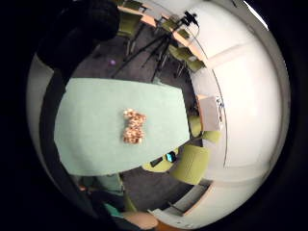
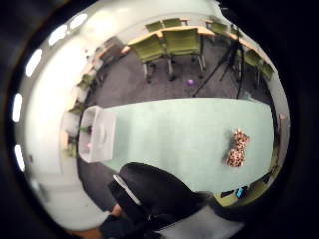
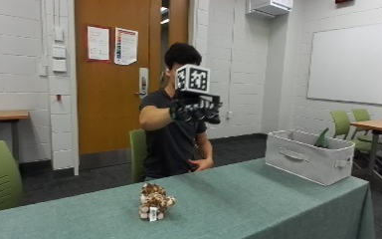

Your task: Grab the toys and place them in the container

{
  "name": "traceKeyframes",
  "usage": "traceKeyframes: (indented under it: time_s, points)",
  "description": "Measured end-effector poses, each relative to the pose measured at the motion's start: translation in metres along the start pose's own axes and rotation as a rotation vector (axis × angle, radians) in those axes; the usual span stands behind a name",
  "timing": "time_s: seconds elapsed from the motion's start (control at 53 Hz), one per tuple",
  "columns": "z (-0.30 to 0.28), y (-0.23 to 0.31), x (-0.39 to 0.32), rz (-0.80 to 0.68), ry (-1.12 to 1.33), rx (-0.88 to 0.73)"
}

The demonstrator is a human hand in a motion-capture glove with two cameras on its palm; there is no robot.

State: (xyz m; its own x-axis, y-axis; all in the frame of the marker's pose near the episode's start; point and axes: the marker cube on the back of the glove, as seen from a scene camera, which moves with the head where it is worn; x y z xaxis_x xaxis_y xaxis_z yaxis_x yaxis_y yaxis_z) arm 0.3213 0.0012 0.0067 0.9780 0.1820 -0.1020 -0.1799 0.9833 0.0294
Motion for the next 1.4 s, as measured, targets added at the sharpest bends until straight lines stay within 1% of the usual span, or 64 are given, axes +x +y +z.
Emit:
traceKeyframes:
  time_s: [0.113,0.302,0.377,0.434,0.49,0.584,0.622,0.679,0.773,0.962,1.112,1.15,1.226,1.282,1.395]
  points:
    - [0.053,-0.012,0.056,0.005,-0.011,-0.094]
    - [0.134,-0.016,0.109,0.046,-0.019,-0.149]
    - [0.175,-0.009,0.121,0.060,-0.030,-0.158]
    - [0.206,0.005,0.122,0.087,-0.043,-0.194]
    - [0.219,0.011,0.123,0.097,-0.049,-0.221]
    - [0.257,0.027,0.127,0.123,-0.083,-0.344]
    - [0.265,0.034,0.128,0.119,-0.107,-0.366]
    - [0.270,0.043,0.129,0.111,-0.130,-0.351]
    - [0.271,0.057,0.130,0.102,-0.093,-0.320]
    - [0.266,0.082,0.129,0.138,-0.093,-0.168]
    - [0.258,0.092,0.122,0.131,-0.052,-0.115]
    - [0.257,0.092,0.120,0.115,-0.043,-0.113]
    - [0.251,0.090,0.114,0.080,-0.067,-0.169]
    - [0.246,0.091,0.106,0.068,-0.093,-0.182]
    - [0.211,0.077,0.086,0.067,-0.153,-0.198]
